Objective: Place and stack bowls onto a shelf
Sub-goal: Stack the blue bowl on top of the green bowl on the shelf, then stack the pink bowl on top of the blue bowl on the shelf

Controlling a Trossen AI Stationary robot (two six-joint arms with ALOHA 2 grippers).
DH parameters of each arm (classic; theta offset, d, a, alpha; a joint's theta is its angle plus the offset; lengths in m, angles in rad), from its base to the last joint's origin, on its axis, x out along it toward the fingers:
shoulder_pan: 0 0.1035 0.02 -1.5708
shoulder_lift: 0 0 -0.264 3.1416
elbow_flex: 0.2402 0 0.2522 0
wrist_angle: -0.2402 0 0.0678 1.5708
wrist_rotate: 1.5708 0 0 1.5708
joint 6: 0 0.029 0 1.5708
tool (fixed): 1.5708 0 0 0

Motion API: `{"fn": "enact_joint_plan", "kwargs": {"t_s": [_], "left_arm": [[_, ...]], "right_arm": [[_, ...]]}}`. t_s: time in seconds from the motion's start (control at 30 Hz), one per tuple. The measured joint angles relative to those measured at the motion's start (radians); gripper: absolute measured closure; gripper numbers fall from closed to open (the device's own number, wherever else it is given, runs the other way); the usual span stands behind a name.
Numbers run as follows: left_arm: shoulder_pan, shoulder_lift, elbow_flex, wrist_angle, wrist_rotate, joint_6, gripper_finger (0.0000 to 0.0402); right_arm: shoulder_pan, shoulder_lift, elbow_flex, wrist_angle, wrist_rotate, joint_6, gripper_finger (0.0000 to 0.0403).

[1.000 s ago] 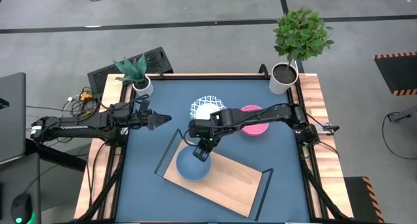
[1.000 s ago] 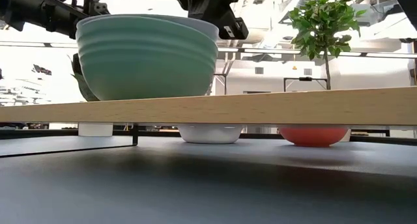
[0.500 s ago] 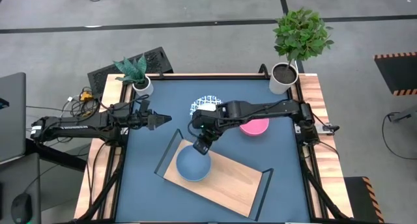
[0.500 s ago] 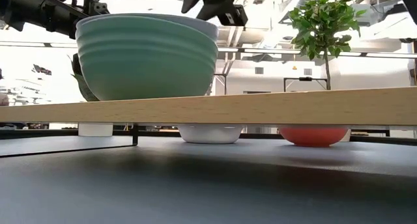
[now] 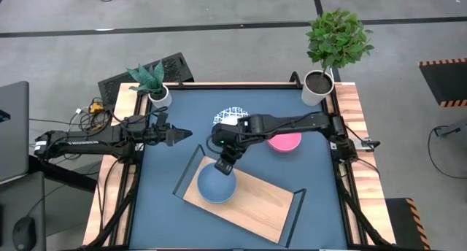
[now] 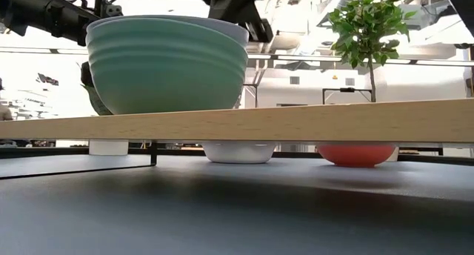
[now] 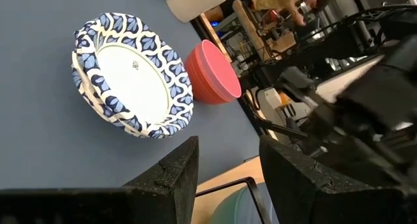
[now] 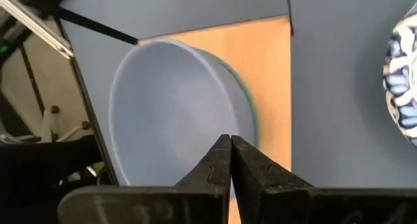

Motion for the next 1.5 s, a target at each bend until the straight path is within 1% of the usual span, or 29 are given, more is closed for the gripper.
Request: {"fn": "enact_joint_plan", "kwargs": {"t_s": [0.13, 0.47, 0.63, 0.7, 0.8, 0.97, 1.03, 1.1, 1.13, 1.27, 1.33, 1.37, 1.43, 1.5], "left_arm": [[0.000, 0.000, 0.000, 0.000, 0.000, 0.000, 0.0255], [0.000, 0.000, 0.000, -0.004, 0.002, 0.000, 0.0255], [0.000, 0.000, 0.000, -0.033, 0.002, 0.000, 0.0255], [0.000, 0.000, 0.000, -0.042, 0.003, 0.000, 0.0255], [0.000, 0.000, 0.000, -0.048, 0.003, -0.001, 0.0255], [0.000, 0.000, 0.000, -0.047, 0.003, 0.000, 0.0255], [0.000, 0.000, 0.000, -0.047, 0.003, 0.000, 0.0255], [0.000, 0.000, 0.000, -0.047, 0.003, 0.000, 0.0255], [0.000, 0.000, 0.000, -0.046, 0.003, 0.000, 0.0255], [0.000, 0.000, 0.000, -0.048, 0.013, 0.000, 0.0255], [0.000, 0.000, 0.000, -0.048, 0.019, 0.001, 0.0255], [0.000, 0.000, 0.000, -0.050, 0.022, 0.001, 0.0255], [0.000, 0.000, 0.000, -0.051, 0.025, 0.001, 0.0255], [0.000, 0.000, 0.000, -0.053, 0.031, 0.001, 0.0255]], "right_arm": [[-0.013, -0.003, 0.001, 0.023, -0.026, -0.016, 0.0386], [-0.009, -0.001, 0.001, 0.028, -0.058, -0.042, 0.0384], [-0.013, 0.030, -0.001, 0.016, -0.060, -0.043, 0.0383], [-0.013, 0.042, 0.003, 0.039, -0.068, -0.045, 0.0383], [-0.013, 0.049, 0.000, 0.016, -0.075, -0.046, 0.0383], [-0.015, 0.044, 0.001, 0.030, -0.075, -0.045, 0.0383], [-0.018, 0.030, 0.001, 0.004, -0.072, -0.045, 0.0379], [-0.020, 0.008, 0.001, -0.027, -0.041, -0.045, 0.0373], [-0.020, -0.009, 0.001, -0.073, -0.009, -0.045, 0.0369], [-0.020, -0.054, 0.002, -0.278, 0.168, -0.039, 0.0361], [-0.021, -0.058, 0.002, -0.388, 0.234, -0.010, 0.0359], [-0.024, -0.058, 0.002, -0.437, 0.255, 0.004, 0.0357], [-0.026, -0.058, 0.001, -0.520, 0.265, 0.012, 0.0348], [-0.026, -0.059, -0.017, -0.562, 0.284, 0.012, 0.0330]]}}
